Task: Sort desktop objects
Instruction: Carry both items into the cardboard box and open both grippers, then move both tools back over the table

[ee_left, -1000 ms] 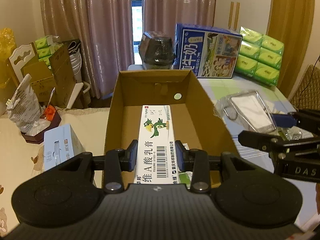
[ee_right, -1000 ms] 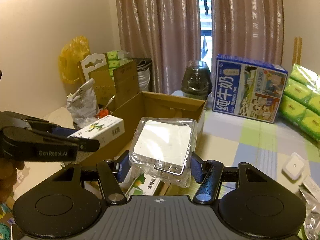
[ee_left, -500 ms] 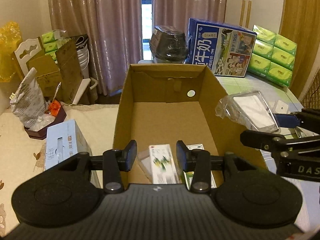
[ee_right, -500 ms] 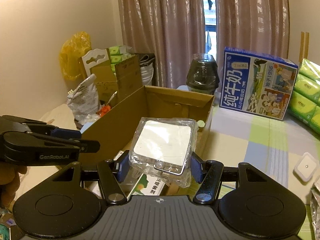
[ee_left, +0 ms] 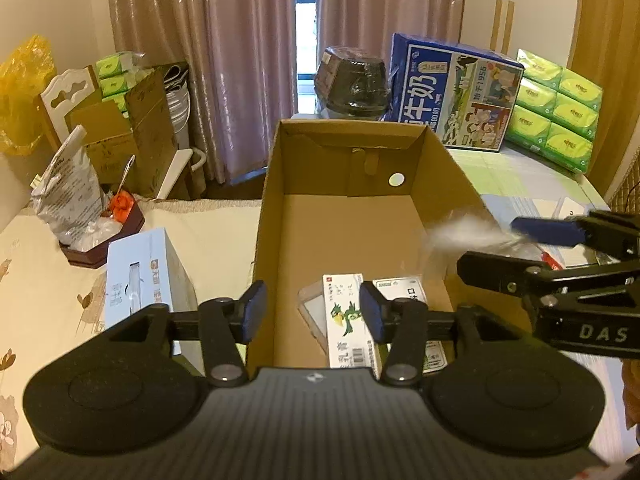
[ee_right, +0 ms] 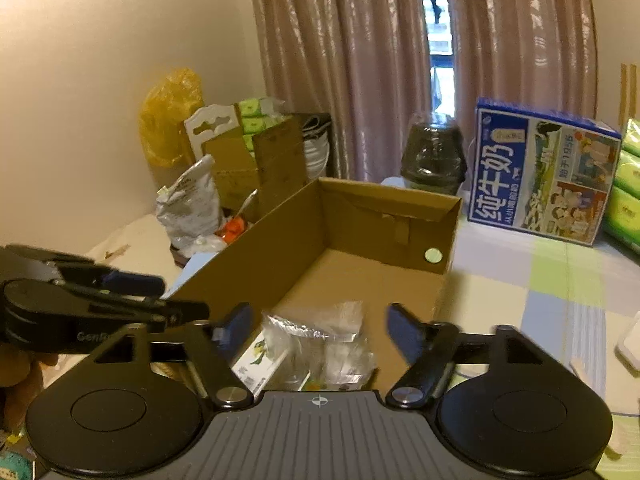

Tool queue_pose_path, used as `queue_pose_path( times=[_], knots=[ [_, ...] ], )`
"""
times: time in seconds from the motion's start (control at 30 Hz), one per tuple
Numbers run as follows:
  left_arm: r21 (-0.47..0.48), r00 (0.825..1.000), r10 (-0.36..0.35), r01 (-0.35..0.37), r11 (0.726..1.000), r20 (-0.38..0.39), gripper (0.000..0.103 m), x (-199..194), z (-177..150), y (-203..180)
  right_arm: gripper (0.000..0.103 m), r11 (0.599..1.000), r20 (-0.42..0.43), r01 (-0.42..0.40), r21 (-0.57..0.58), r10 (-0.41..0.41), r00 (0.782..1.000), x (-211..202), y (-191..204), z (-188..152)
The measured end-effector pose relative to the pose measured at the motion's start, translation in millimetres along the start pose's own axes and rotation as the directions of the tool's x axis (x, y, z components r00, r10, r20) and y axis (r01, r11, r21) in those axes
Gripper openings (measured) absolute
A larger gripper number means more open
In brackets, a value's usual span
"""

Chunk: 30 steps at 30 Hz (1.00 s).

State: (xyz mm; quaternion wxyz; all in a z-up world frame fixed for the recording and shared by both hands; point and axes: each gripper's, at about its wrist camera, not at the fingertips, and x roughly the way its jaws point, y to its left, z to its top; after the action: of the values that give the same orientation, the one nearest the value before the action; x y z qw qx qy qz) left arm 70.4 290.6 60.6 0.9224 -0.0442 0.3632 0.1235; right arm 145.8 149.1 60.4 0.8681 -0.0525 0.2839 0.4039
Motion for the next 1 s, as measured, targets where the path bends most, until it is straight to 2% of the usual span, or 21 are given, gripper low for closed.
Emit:
queue_pose_path(
  times=[0.47,0.77,0.87,1.0],
  knots=[
    [0.003,1.0,-0.011,0.011,1.0,0.006,0.057,-12,-4,-11,0.078,0.998,0.02,0.048,0.049,-0.049,0.999,-42,-25,-8],
    [0.008,0.999,-0.044,0.044,0.999,0.031,0.068,-32,-3,-35,0.088,0.985,0.022,0.123,0.122,-0.126,0.992,-101,-56,-33],
    [0.015,0.997,-0.063,0.063,0.998,0.04,0.075,-39,-6,-48,0.092,0.98,0.022,0.151,0.131,-0.155,0.988,-121,-63,-45],
    [0.027,0.994,-0.094,0.093,0.995,0.05,0.076,-48,-9,-67,0.095,0.972,0.013,0.188,0.142,-0.192,0.981,-145,-74,-63]
  ],
)
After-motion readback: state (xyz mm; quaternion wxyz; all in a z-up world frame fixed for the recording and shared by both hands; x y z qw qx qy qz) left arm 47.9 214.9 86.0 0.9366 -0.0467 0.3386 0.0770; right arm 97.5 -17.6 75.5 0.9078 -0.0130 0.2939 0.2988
